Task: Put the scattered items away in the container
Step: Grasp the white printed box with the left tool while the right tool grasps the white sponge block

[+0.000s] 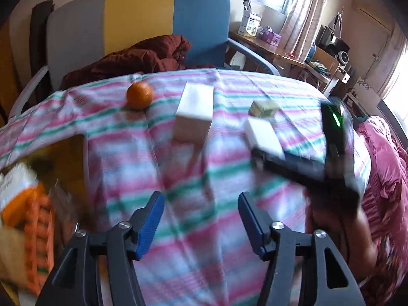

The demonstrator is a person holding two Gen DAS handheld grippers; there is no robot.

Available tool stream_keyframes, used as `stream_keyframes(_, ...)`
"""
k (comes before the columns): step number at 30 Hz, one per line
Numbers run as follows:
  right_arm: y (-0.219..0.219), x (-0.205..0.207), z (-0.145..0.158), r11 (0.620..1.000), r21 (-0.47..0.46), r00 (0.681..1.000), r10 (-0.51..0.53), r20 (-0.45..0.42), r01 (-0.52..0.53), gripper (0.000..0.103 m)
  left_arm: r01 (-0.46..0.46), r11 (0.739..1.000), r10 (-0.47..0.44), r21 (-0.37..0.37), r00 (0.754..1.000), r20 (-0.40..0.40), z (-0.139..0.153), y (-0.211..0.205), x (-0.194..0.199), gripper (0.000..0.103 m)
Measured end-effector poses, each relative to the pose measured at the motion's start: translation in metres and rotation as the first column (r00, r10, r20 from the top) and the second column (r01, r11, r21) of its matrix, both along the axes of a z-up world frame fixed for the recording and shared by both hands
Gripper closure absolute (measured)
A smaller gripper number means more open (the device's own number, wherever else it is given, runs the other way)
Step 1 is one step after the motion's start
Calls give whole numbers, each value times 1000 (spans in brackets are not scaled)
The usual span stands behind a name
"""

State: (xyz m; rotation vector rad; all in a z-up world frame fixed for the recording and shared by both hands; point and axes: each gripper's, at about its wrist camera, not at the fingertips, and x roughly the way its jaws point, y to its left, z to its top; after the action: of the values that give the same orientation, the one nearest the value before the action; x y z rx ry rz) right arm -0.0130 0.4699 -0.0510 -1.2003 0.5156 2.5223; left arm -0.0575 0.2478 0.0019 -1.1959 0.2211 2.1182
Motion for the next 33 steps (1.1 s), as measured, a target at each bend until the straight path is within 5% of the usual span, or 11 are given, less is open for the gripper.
stream_keyframes(5,-3,10,-6,999,43,998,30,-59,-28,43,33,997,-32,-69,999,15,-8,46,-40,40)
stream_keyframes(10,-3,9,-7,1000,29,997,11,-80,-9,41,52,998,-49,-33,996,72,-15,70,-73,40)
stream_keyframes(23,-3,6,-10,1000,31,996,4,-91,-1,40,79,989,-81,-126,997,-14,-23,99,-106,39)
stream_keyframes(25,-3,7,-10,1000,24,995,3,-96,-1,39,70,992,-75,-105,996,-51,-18,91,-107,38)
stream_keyframes(30,0,9,-10,1000,0,994,-1,-113,1,39,59,998,-59,-2,998,6,-6,87,-127,29)
stream_keyframes(33,-1,9,-10,1000,3,994,-1,-112,1,39,143,984,-147,-105,989,-30,-10,109,-128,25)
